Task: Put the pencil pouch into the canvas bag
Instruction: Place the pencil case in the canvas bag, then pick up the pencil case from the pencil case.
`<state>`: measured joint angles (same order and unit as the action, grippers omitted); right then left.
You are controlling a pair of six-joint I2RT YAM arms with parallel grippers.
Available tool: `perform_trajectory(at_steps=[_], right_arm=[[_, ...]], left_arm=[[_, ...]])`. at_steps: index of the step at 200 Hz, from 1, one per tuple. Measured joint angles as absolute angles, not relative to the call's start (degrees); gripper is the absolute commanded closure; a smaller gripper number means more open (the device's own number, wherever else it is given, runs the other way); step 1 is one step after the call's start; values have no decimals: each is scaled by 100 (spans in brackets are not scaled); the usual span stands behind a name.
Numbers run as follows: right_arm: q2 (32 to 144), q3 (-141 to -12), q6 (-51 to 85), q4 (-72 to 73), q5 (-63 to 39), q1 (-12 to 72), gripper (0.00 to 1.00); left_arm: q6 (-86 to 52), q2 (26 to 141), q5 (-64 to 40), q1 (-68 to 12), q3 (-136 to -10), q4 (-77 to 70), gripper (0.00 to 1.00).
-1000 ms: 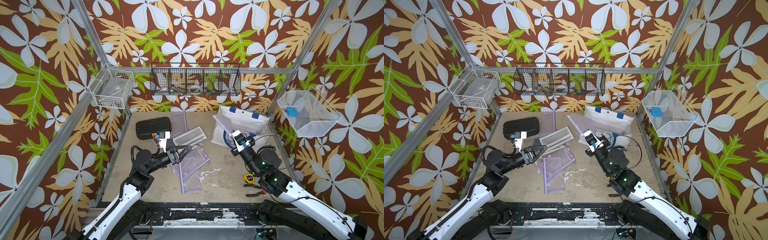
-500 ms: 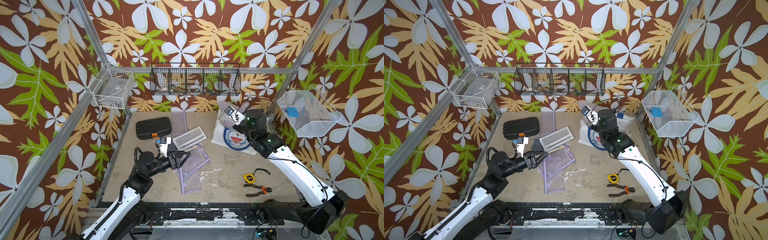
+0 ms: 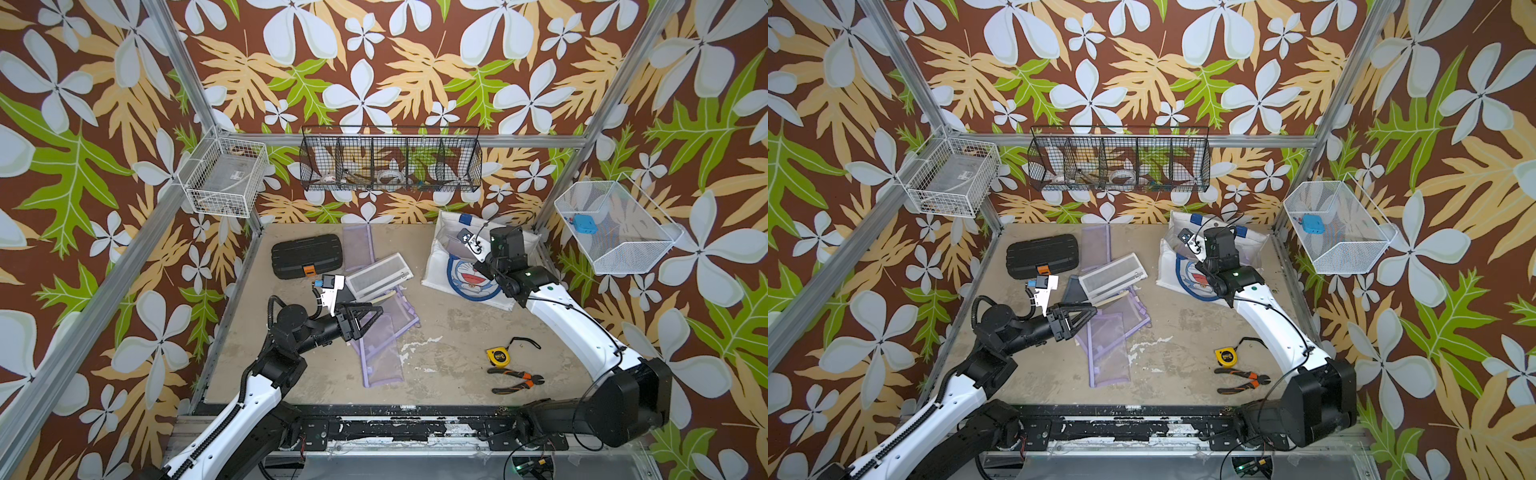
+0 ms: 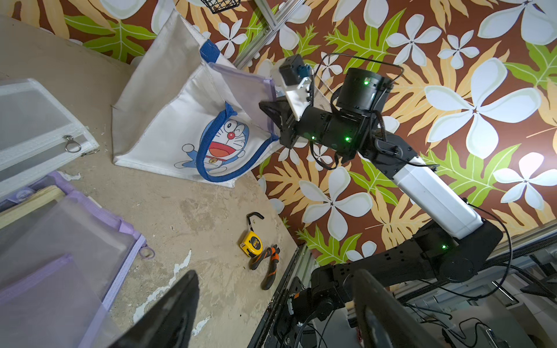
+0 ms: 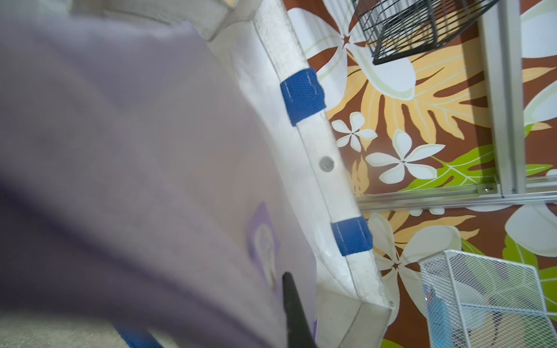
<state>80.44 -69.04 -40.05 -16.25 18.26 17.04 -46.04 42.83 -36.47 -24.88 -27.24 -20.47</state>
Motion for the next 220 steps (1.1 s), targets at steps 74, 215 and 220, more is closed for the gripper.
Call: perform_trajectory(at_steps=[74, 215, 220], right_arm=[[8307, -7161, -3684, -1625, 2082, 1704, 26], [5905, -4993, -215, -1234, -266, 3586, 5], [5929, -4801, -19, -1096, -246, 3677, 5]], left_arm=[[-4591, 4320, -3605, -2488, -2665, -2021, 18], [-4112, 4661, -1632, -2486, -1730, -615, 34], [-4185, 4654, -1605, -2486, -1662, -655, 35]])
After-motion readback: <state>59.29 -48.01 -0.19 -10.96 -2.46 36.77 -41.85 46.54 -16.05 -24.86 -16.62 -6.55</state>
